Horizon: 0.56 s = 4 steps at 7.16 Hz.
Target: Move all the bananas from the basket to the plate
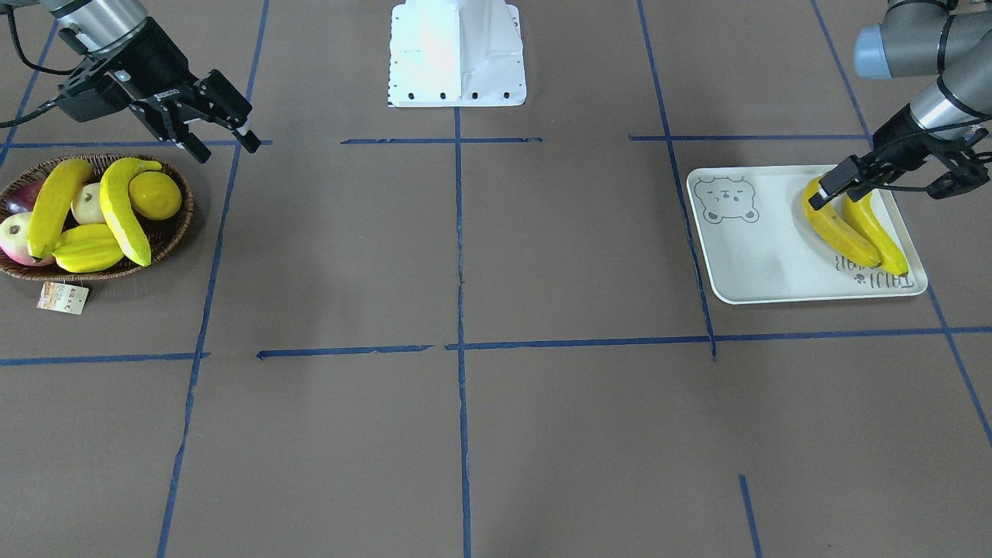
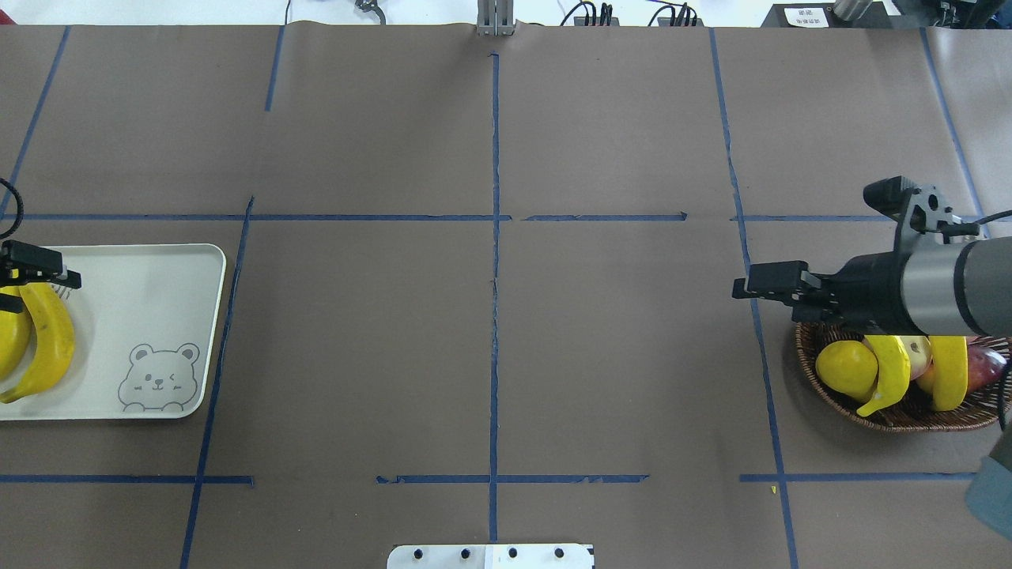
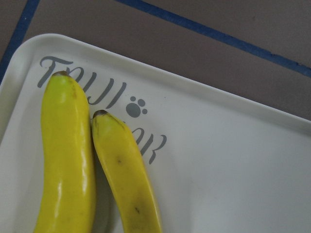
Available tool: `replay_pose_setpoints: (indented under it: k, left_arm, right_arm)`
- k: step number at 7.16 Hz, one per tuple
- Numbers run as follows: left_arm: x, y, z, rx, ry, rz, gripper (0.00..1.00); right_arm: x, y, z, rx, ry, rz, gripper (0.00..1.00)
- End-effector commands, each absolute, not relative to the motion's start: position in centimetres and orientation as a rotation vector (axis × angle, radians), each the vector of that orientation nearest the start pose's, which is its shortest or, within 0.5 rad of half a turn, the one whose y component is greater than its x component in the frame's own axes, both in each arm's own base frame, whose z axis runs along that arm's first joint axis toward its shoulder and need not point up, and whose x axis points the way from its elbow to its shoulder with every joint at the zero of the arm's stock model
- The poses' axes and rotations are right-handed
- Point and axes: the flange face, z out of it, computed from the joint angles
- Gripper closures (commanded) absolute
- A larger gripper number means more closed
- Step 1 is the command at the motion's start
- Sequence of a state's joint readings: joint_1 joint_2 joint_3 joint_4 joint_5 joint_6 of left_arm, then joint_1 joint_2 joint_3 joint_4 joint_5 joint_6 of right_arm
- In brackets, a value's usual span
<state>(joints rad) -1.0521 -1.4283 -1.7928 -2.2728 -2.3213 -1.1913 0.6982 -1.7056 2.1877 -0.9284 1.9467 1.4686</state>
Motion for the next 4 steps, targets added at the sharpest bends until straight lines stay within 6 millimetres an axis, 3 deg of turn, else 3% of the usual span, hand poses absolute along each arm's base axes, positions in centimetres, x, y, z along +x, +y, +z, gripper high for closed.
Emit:
replay_pose_setpoints:
  k: [1,4]
  left_arm:
    - [17.9,-44.4,49.0,-0.044,1.034,-0.321,0.00]
    - [18.2,-44.6,48.7,-0.042,1.036,-0.315,0.00]
  right_arm:
    - [-22.0,-31.4,41.1,0.095,-1.160,0.261,0.00]
    - [-16.5,-31.9,47.1,0.095,-1.093,0.273,0.00]
